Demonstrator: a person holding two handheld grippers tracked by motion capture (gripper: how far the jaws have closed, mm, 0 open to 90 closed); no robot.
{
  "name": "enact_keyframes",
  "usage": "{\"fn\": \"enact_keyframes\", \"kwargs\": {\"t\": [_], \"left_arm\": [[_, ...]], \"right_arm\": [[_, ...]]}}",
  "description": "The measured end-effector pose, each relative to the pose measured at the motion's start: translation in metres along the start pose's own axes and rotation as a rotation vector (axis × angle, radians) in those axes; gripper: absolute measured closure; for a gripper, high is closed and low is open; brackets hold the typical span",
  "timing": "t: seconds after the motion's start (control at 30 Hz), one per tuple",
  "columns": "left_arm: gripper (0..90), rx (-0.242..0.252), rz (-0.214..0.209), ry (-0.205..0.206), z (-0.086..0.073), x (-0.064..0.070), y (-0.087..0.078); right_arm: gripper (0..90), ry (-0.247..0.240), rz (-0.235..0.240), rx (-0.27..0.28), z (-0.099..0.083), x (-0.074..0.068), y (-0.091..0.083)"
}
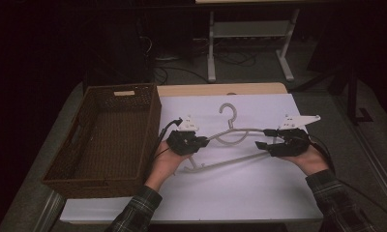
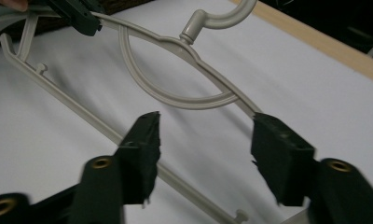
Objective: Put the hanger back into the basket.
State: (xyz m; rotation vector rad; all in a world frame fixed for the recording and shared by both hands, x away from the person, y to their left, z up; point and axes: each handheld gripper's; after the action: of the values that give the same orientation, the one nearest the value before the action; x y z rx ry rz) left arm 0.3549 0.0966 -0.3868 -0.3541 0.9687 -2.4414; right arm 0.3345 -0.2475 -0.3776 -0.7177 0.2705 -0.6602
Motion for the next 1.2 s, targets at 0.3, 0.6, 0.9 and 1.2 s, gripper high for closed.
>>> {"fn": "enact_keyframes", "kwargs": {"t": [0.3, 0.6, 0.9, 1.2], "left_arm": [[83.2, 0.019, 0.006, -0.04, 0.001, -0.001, -0.004], [83.2, 0.038, 0.039, -0.073, 0.008, -0.002, -0.017], [83.2, 0.065, 0.093, -0.097, 0.019, -0.003, -0.043], [83.1, 0.082, 0.113, -0.096, 0.02, -0.006, -0.06]], "right_arm": [[16.2, 0.076, -0.002, 0.017, -0.009, -0.004, -0.004], [12.5, 0.152, -0.036, 0.025, -0.038, -0.017, -0.011], [11.9, 0.182, -0.042, 0.023, -0.061, -0.025, -0.011], [11.4, 0.151, -0.034, -0.017, -0.061, -0.03, 0.001]]}}
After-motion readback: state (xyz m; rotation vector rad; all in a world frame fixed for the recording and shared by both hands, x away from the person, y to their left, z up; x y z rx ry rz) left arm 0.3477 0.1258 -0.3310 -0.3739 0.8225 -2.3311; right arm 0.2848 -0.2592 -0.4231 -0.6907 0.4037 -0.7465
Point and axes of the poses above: each handheld gripper's, and its own axes: y roughly forward along the jaws, z roughly out of its top, x roughly to its right, and after that the axes turned 7 degrees about -x, right-handed
